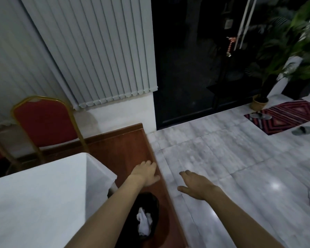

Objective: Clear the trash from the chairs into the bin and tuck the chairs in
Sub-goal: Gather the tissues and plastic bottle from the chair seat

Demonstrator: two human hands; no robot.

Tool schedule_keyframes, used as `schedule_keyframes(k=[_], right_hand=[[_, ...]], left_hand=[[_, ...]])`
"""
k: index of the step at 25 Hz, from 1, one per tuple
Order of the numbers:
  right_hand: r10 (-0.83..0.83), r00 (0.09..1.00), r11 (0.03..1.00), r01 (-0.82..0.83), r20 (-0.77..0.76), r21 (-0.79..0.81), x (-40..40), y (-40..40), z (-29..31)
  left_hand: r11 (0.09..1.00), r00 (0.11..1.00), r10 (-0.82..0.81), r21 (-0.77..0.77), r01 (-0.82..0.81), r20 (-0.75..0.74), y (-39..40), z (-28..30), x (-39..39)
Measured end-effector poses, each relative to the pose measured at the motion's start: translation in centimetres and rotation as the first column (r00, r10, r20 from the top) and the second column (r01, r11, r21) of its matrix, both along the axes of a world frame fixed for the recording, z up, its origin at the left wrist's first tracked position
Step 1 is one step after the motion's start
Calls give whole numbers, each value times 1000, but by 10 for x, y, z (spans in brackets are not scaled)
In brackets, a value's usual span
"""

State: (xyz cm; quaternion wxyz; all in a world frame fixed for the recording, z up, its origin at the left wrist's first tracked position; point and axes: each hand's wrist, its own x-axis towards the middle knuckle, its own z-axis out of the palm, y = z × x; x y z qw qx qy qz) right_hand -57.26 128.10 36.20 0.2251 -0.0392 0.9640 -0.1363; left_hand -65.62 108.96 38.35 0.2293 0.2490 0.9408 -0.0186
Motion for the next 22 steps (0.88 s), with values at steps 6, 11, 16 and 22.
schedule_keyframes(k=[6, 11, 16, 22], right_hand=[[111, 994, 993, -111, 5, -25, -111, 30, 1], [259, 966, 966, -259, 16, -22, -204, 17, -1], [401, 916, 916, -401, -6, 18, -322, -18, 1], [584, 811, 810, -584, 7, 62, -463, -89, 19]], left_hand=[[994, 994, 102, -32, -100, 51, 16, -17, -64], [951, 949, 308, -29, -307, 71, -18, -28, -136], [864, 864, 499, 42, -502, 59, -63, -36, -230], [716, 721, 690, 82, -693, 67, -132, -34, -317]])
